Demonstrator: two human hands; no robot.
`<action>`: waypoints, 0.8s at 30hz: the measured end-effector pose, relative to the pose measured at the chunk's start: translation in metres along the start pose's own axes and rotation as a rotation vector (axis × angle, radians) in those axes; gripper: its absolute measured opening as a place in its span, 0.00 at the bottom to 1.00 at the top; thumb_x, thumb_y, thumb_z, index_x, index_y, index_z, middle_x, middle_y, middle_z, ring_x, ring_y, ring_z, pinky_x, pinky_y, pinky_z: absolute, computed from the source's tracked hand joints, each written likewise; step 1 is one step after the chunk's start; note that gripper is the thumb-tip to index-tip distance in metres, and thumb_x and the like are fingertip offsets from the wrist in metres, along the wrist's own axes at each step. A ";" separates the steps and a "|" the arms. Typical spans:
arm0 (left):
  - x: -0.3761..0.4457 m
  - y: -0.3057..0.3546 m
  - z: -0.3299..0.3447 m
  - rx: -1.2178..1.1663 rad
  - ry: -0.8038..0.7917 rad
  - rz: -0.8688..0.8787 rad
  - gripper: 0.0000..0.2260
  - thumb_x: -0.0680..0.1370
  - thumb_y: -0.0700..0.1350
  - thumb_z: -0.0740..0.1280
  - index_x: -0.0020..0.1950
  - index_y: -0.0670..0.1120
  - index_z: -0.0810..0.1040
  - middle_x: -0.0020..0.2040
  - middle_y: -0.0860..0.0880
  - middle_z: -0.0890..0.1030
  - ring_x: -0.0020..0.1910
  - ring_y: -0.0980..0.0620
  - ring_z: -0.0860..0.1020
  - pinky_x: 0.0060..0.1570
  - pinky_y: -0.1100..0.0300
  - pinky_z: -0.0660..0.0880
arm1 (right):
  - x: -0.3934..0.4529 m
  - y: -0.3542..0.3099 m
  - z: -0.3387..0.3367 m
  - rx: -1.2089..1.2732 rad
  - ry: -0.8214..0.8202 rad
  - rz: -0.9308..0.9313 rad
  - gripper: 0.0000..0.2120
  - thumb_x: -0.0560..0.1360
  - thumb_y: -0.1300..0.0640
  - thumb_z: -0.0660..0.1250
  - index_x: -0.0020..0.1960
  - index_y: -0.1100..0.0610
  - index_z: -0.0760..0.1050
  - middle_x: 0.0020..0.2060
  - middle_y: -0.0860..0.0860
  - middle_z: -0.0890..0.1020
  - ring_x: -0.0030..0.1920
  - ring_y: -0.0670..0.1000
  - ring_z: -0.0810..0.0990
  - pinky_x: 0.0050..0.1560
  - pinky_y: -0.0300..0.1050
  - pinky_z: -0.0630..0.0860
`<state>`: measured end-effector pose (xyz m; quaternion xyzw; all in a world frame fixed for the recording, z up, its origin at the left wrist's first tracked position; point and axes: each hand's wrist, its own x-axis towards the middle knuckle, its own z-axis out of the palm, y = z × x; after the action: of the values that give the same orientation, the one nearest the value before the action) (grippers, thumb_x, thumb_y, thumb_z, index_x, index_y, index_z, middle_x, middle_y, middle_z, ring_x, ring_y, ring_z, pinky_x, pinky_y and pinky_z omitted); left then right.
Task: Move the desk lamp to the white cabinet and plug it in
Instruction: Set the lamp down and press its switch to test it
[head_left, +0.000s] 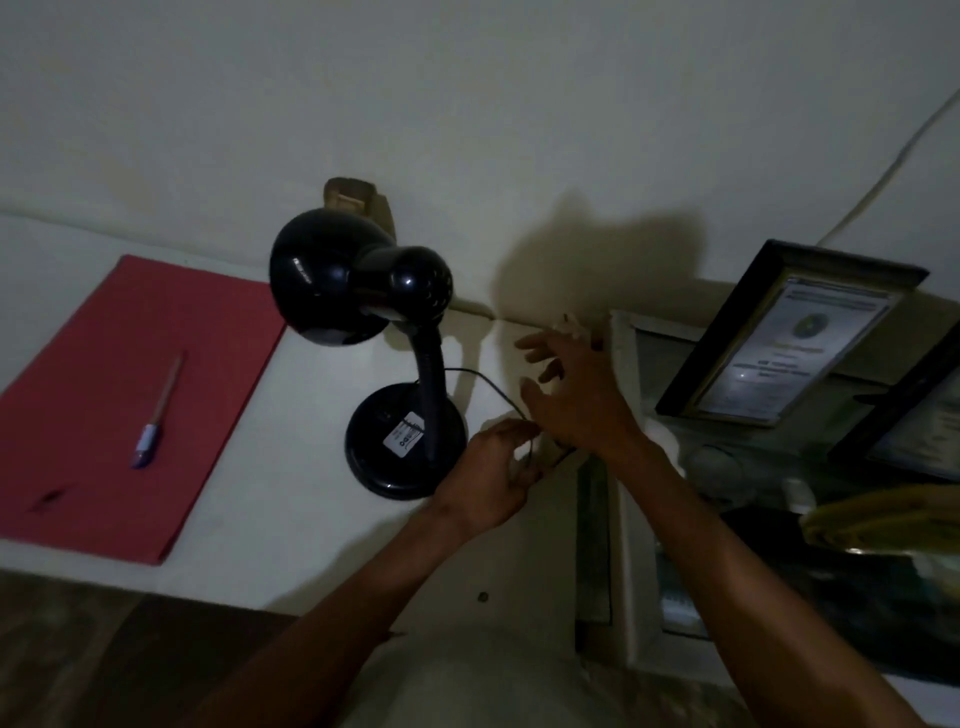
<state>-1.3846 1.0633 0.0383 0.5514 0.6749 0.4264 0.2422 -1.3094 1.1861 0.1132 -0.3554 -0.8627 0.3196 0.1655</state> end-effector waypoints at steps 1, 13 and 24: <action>-0.011 -0.001 -0.008 0.000 0.023 0.016 0.15 0.78 0.41 0.69 0.64 0.45 0.79 0.60 0.51 0.80 0.58 0.58 0.76 0.59 0.70 0.70 | -0.003 -0.005 0.007 0.030 -0.034 -0.014 0.20 0.72 0.59 0.71 0.63 0.50 0.76 0.54 0.47 0.80 0.47 0.48 0.79 0.45 0.42 0.78; -0.061 -0.061 -0.127 0.332 0.100 -0.156 0.45 0.65 0.62 0.77 0.76 0.48 0.63 0.72 0.47 0.67 0.70 0.48 0.68 0.69 0.50 0.69 | -0.036 -0.026 0.100 -0.121 -0.367 0.077 0.53 0.56 0.39 0.77 0.75 0.42 0.55 0.65 0.51 0.67 0.68 0.54 0.66 0.65 0.51 0.73; -0.037 -0.078 -0.112 0.116 -0.077 -0.184 0.48 0.58 0.67 0.79 0.71 0.73 0.54 0.67 0.78 0.59 0.65 0.76 0.63 0.62 0.79 0.62 | -0.012 -0.003 0.078 -0.115 -0.469 0.024 0.60 0.50 0.46 0.85 0.76 0.46 0.59 0.72 0.47 0.67 0.69 0.51 0.71 0.61 0.40 0.70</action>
<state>-1.5057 0.9909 0.0255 0.5162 0.7362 0.3414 0.2738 -1.3426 1.1419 0.0567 -0.2906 -0.8900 0.3456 -0.0639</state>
